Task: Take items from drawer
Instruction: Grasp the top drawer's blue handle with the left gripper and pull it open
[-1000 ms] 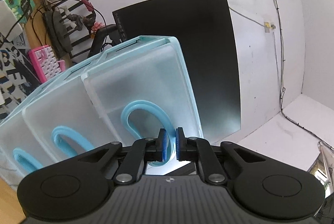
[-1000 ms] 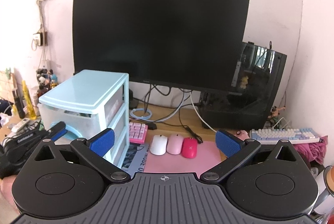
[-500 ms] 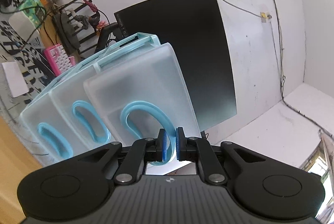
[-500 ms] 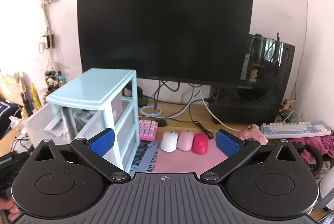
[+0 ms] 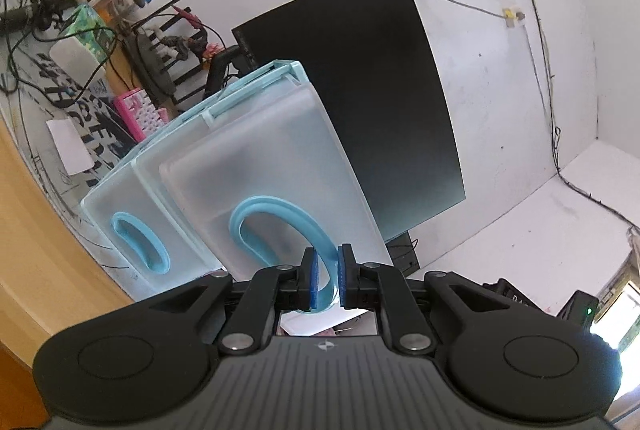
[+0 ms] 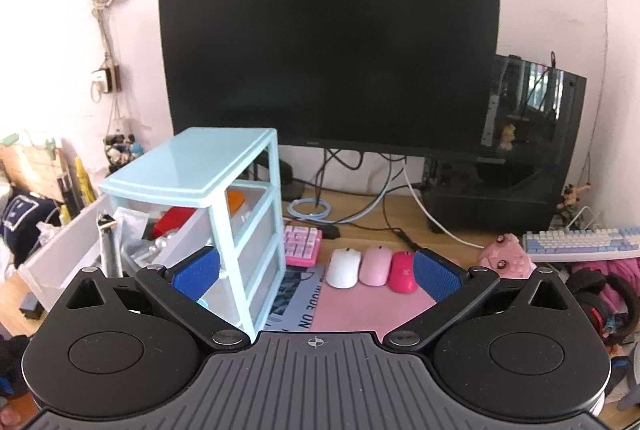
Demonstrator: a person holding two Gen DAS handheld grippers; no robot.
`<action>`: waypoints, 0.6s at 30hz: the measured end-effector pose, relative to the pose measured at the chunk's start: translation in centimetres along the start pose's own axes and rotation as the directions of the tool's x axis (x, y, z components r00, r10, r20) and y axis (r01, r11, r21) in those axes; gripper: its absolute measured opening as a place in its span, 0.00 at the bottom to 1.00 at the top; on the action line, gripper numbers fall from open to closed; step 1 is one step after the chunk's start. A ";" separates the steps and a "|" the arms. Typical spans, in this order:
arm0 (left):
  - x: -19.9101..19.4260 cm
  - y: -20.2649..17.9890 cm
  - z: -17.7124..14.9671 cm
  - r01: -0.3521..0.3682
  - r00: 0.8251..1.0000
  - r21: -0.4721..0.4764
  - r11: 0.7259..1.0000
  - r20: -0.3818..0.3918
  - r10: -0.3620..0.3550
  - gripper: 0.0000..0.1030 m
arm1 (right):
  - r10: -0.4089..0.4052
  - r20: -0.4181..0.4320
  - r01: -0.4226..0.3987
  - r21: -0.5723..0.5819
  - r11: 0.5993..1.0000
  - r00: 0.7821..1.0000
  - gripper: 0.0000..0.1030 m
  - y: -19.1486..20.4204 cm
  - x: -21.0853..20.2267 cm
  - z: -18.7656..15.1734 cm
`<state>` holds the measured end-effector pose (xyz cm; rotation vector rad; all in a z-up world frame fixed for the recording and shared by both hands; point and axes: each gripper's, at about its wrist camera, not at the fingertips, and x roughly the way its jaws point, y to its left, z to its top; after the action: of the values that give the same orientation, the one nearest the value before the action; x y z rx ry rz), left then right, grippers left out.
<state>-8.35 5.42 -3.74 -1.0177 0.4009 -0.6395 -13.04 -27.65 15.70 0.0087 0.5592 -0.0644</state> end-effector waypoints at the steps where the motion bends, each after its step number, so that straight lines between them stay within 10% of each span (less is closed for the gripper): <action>1: 0.0 -0.2 0.0 -0.009 1.000 0.013 1.000 -0.004 0.009 0.11 | 0.006 -0.002 -0.006 -0.002 1.000 1.000 1.00 0.1 0.1 0.1; 10: 0.4 -3.1 0.1 -0.111 0.988 0.228 0.967 -0.082 0.133 0.15 | 0.055 -0.007 -0.055 0.008 0.998 0.998 1.00 1.0 0.1 1.3; 16: 0.2 -6.3 0.1 -0.183 0.957 0.446 0.876 -0.124 0.263 0.30 | 0.069 -0.008 -0.069 0.015 0.998 0.998 1.00 1.6 -0.1 2.3; 18: 0.1 -7.5 0.2 -0.212 0.940 0.510 0.834 -0.128 0.318 0.61 | 0.079 -0.011 -0.078 0.020 0.997 0.997 1.00 1.8 -0.1 2.6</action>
<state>-10.46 2.73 2.93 -0.3954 0.5217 -0.5552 -11.65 -25.92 17.99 0.0498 0.5693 0.0069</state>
